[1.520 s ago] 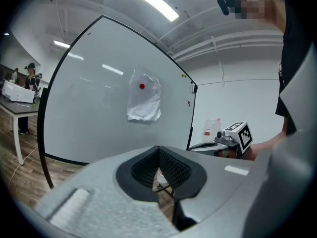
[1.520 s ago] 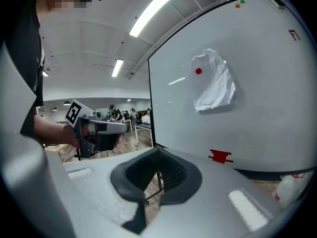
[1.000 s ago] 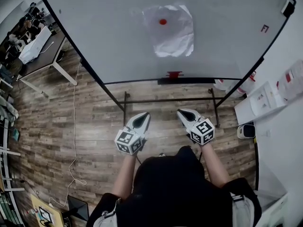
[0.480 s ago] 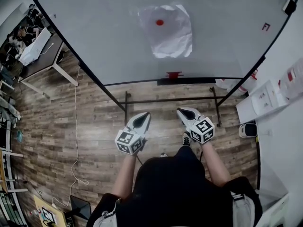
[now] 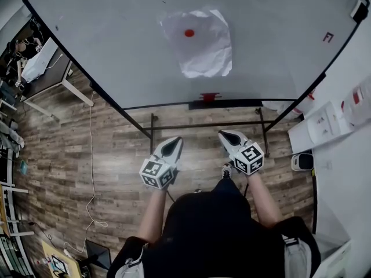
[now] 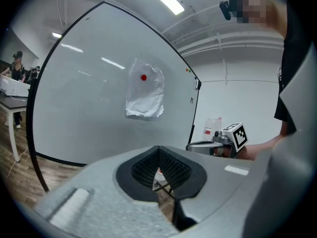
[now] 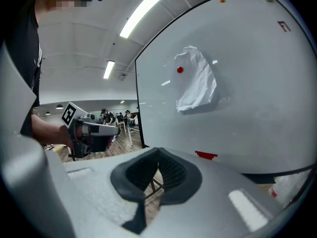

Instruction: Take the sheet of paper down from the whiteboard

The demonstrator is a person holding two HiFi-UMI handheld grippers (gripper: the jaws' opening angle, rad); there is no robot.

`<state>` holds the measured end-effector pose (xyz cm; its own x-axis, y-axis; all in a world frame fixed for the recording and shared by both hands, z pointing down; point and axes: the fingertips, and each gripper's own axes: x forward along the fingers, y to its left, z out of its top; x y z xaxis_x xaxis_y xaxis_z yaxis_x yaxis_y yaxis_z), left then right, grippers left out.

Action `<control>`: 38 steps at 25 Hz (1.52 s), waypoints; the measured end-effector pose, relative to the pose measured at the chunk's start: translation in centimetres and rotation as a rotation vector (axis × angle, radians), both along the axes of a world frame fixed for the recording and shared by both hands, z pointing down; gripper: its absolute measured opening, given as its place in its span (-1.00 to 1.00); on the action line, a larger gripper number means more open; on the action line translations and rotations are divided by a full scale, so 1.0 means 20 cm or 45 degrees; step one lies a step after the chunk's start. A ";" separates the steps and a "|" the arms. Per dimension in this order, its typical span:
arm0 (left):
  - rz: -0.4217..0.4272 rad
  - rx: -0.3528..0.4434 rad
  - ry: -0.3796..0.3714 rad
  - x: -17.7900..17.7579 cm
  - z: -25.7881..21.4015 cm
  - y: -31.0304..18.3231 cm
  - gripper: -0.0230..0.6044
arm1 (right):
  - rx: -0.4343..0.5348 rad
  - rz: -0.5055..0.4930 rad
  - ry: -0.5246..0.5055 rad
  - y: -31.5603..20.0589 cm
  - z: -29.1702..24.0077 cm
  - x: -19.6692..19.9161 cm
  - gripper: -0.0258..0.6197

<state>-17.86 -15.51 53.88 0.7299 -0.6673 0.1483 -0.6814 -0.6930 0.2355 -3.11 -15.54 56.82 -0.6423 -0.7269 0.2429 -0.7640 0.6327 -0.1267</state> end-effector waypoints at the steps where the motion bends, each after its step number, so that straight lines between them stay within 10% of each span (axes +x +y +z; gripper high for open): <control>1: -0.003 0.002 0.000 0.01 0.00 -0.02 -0.89 | 0.000 0.001 -0.003 -0.02 0.00 0.02 -0.91; 38: -0.383 0.144 -0.008 0.37 -0.29 -0.65 -0.89 | 0.332 -0.330 0.064 -0.86 -0.53 0.45 -0.91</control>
<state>-10.53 -28.44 48.03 0.4963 -0.8657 0.0646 -0.8611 -0.4815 0.1631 5.97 -32.71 46.32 -0.8050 -0.5836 0.1070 -0.5756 0.8118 0.0982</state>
